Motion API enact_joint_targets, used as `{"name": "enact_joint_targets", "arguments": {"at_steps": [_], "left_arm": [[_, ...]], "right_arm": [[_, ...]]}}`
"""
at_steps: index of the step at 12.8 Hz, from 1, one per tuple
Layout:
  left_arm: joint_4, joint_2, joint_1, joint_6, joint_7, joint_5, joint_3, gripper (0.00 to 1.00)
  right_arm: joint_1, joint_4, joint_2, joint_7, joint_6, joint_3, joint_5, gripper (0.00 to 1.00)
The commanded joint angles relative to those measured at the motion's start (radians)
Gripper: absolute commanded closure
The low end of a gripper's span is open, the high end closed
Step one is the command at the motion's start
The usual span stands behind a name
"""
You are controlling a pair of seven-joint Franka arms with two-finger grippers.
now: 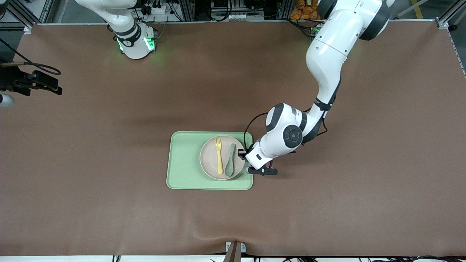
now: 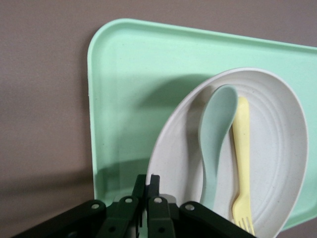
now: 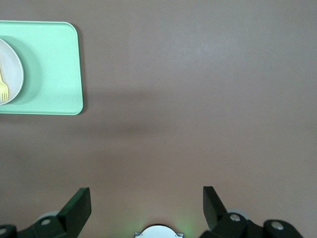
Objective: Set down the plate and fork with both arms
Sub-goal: 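Release the plate and withdraw the left gripper while the right gripper approaches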
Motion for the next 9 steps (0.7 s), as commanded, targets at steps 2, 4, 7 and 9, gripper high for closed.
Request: {"name": "enact_joint_targets", "arguments": {"at_steps": [2,4,7,9], "left_arm": [[0.040,0.040,-0.013,0.036,-0.024,0.018,0.011,1.00],[0.037,0.042,-0.011,0.036,-0.026,0.018,0.010,0.99],[0.037,0.031,-0.010,0.036,-0.026,0.018,0.011,0.00],[0.037,0.004,-0.008,0.032,-0.041,0.022,0.011,0.00]], "right_arm": [[0.001,0.007,0.009,-0.013,0.003,-0.002,0.006,0.00],[0.005,0.007,0.023,-0.020,0.004,-0.002,0.006,0.00],[0.022,0.007,0.035,-0.013,0.001,-0.002,0.006,0.00],[0.039,0.004,0.049,-0.010,-0.006,0.000,0.012,0.00]]}}
